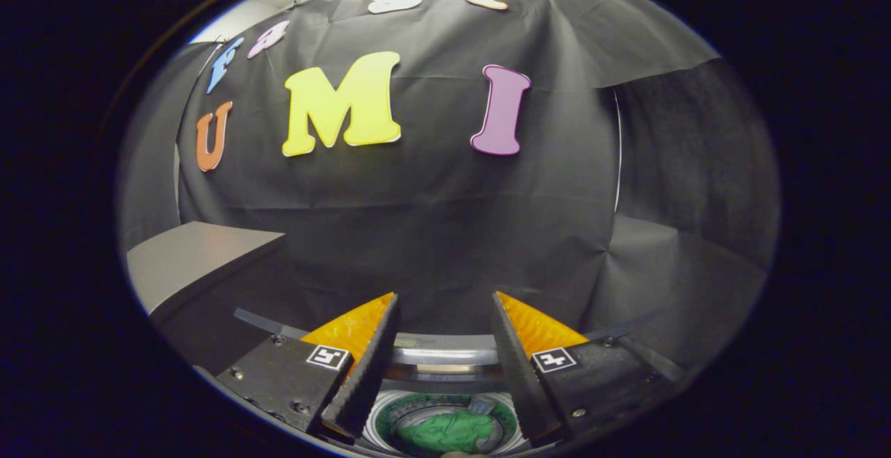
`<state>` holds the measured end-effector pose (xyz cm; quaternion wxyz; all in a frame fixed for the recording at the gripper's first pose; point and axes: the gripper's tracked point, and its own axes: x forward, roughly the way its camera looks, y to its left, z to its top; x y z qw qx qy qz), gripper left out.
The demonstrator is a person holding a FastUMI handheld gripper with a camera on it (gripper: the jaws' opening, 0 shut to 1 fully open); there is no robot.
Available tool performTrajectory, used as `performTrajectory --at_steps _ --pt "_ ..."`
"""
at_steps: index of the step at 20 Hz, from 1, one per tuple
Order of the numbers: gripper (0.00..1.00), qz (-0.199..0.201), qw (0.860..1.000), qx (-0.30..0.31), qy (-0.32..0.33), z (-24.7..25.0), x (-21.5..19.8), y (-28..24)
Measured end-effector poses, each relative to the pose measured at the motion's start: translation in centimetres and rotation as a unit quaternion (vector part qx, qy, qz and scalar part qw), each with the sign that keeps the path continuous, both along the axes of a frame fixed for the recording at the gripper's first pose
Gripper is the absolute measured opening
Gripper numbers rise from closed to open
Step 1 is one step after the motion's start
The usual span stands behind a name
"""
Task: Put the clothes into the washing machine and then close the washing machine lid.
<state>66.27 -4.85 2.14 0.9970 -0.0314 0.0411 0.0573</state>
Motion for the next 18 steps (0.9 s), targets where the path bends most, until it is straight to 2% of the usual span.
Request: performTrajectory --at_steps 10,12,15,18 --pt "0.82 -0.001 1.000 -0.001 0.018 -2.1 -2.2 -0.4" --pt "0.81 -0.008 0.999 -0.006 0.041 -3.7 -2.2 -0.8" --pt "0.99 -0.019 0.996 0.001 0.083 -5.8 -2.8 -1.8" --pt "0.98 -0.025 0.996 0.001 0.091 -6.9 -3.1 -2.5"
